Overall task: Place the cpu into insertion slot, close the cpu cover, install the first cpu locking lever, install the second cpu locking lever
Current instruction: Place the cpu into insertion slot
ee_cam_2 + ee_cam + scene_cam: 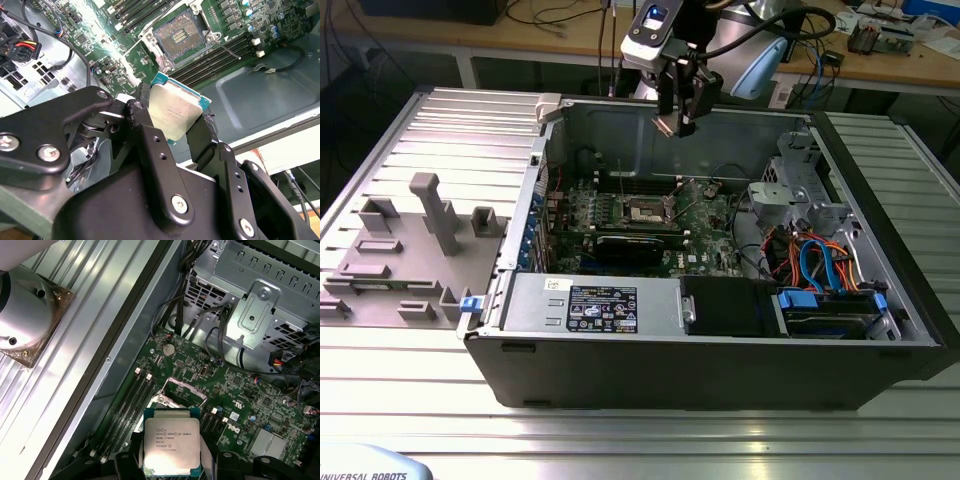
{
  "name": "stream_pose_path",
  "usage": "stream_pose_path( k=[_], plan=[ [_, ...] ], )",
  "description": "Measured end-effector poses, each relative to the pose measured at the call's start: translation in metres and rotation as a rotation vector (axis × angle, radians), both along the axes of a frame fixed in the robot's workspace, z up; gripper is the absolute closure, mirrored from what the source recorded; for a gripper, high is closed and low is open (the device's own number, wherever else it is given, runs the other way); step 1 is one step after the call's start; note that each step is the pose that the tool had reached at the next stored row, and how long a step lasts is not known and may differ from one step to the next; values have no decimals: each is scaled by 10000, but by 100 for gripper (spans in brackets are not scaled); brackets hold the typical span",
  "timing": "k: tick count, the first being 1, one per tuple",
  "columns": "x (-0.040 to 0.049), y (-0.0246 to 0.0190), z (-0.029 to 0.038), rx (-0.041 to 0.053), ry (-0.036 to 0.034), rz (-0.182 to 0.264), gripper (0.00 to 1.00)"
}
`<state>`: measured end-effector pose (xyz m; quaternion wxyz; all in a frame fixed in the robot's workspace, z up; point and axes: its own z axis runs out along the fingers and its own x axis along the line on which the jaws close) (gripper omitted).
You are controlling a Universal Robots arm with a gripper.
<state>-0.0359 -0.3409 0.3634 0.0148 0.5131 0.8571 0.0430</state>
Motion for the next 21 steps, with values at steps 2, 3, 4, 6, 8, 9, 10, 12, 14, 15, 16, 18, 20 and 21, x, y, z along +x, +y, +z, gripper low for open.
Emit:
stream_pose_path(
  k=[2, 3, 4, 6, 8, 9, 10, 12, 14, 15, 16, 18, 20, 21],
  plan=[
    [0, 0, 0, 0, 0, -9, 46],
    [0, 0, 0, 0, 0, -14, 46],
    [-1, 0, 0, 0, 0, -17, 46],
    [-1, 0, 0, 1, 0, -19, 46],
    [-1, 0, 0, 1, 0, -19, 46],
    [-1, 0, 0, 0, 0, -19, 46],
    [-1, 0, 0, 0, 0, -19, 46],
    [-1, 0, 0, 0, 0, -19, 46],
    [-1, 0, -1, 1, -1, -20, 46],
    [0, 0, -2, 0, 0, -24, 46],
    [0, 0, -5, 0, 0, -45, 46],
    [-1, 0, -8, -3, 0, -103, 46],
    [-1, 0, -12, -4, 0, -183, 46],
    [-1, 0, -14, -4, 0, -227, 46]
  ],
)
